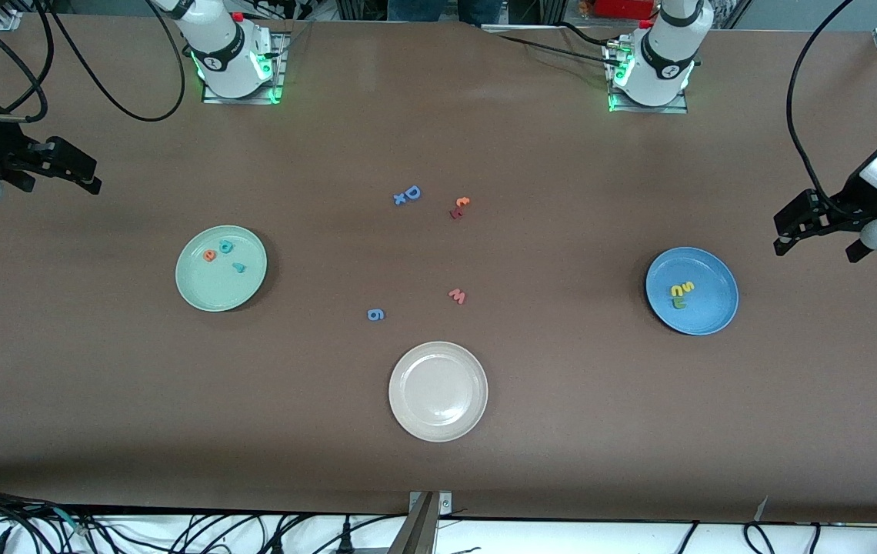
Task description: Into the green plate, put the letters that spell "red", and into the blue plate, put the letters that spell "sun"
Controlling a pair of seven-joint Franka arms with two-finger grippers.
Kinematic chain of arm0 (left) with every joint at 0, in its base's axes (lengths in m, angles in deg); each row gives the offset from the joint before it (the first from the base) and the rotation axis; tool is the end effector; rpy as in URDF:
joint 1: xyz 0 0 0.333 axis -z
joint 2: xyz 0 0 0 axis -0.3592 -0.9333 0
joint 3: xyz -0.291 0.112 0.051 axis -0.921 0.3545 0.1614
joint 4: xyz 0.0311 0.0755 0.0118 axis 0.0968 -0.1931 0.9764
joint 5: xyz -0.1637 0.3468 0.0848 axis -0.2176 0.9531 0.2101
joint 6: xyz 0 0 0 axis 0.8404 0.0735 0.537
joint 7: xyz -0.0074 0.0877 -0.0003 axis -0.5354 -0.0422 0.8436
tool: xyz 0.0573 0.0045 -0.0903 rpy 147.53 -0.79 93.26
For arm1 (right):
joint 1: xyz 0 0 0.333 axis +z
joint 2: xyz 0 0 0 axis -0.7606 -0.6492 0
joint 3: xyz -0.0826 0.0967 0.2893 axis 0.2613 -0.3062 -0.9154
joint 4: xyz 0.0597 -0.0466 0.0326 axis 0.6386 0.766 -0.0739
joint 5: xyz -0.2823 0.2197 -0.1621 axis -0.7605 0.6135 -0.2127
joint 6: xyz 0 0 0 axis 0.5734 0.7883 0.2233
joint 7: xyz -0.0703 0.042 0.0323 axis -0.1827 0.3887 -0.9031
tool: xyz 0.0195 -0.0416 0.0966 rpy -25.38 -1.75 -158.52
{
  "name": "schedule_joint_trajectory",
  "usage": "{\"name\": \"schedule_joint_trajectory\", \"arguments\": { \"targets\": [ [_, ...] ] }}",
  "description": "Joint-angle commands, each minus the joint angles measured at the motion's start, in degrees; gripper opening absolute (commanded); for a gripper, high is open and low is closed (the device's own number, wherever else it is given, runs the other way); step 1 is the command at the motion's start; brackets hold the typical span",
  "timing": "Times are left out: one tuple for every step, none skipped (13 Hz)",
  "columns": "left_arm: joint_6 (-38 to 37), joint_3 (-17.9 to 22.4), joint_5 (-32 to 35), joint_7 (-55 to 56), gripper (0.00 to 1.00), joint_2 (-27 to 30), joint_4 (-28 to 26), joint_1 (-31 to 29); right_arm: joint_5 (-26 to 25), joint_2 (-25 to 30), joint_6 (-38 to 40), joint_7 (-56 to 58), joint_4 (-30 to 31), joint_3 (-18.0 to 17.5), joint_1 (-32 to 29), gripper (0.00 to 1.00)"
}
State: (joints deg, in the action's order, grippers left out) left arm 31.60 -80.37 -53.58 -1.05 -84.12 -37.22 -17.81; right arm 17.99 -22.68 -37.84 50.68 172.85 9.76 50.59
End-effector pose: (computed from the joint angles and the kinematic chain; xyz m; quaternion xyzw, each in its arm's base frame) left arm 0.5982 -0.0208 0.5994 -0.9943 0.0430 -0.0975 0.0028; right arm 0.5525 0.0191 0.6072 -0.9998 0.0178 -0.0022 0.0038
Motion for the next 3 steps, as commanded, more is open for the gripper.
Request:
{"name": "schedule_joint_trajectory", "arguments": {
  "targets": [
    [-0.65, -0.56, 1.61, -0.4, 1.0, -0.63, 1.88, -0.17, 0.53, -0.26, 0.94, 0.75, -0.83, 0.38, -0.11, 1.0],
    [-0.65, -0.47, 1.69, -0.4, 1.0, -0.72, 1.88, -0.17, 0.53, -0.35, 0.94, 0.75, -1.09, 0.47, -0.11, 1.0],
    [-0.65, -0.47, 1.69, -0.4, 1.0, -0.63, 1.88, -0.17, 0.53, -0.35, 0.85, 0.58, -1.1, 0.38, -0.11, 1.0]
  ]
}}
